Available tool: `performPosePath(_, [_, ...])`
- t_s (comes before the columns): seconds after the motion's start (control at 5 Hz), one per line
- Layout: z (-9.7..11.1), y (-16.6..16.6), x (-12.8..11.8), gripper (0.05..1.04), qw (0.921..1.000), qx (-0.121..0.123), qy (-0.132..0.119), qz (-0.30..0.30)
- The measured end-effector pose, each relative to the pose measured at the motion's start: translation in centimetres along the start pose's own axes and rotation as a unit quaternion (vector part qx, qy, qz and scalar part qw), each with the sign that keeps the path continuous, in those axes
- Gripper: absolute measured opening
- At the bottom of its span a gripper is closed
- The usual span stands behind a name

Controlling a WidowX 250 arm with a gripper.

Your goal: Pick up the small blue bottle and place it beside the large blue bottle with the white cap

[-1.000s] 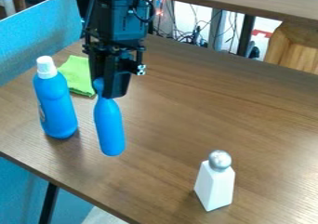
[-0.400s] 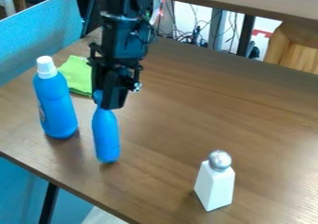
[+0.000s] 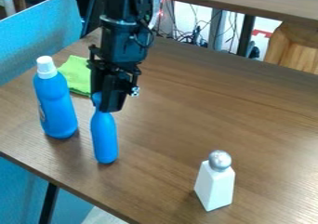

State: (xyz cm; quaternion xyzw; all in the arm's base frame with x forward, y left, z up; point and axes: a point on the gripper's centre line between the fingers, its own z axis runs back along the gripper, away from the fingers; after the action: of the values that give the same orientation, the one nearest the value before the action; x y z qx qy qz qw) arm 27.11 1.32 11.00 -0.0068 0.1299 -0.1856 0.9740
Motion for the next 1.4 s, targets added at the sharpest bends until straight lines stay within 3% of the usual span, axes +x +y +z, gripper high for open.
performPosePath(0.2, [-0.6,0.4,-0.5,0.413,0.9994,-0.027,-0.003,0.023])
performPosePath(0.6, [-0.5,0.4,-1.3,0.976,0.9982,-0.041,0.015,0.041])
performPosePath(0.8, [-0.5,0.3,-1.4,1.008,0.9984,-0.041,0.018,0.035])
performPosePath(1.0, [2.0,0.6,-1.7,1.003,0.9992,-0.019,-0.013,0.032])
performPosePath(1.2, [5.6,-0.2,-1.3,1.001,0.9987,0.043,-0.017,0.022])
performPosePath(1.4, [9.2,-3.1,0.6,1.001,0.9924,0.120,-0.012,-0.022])
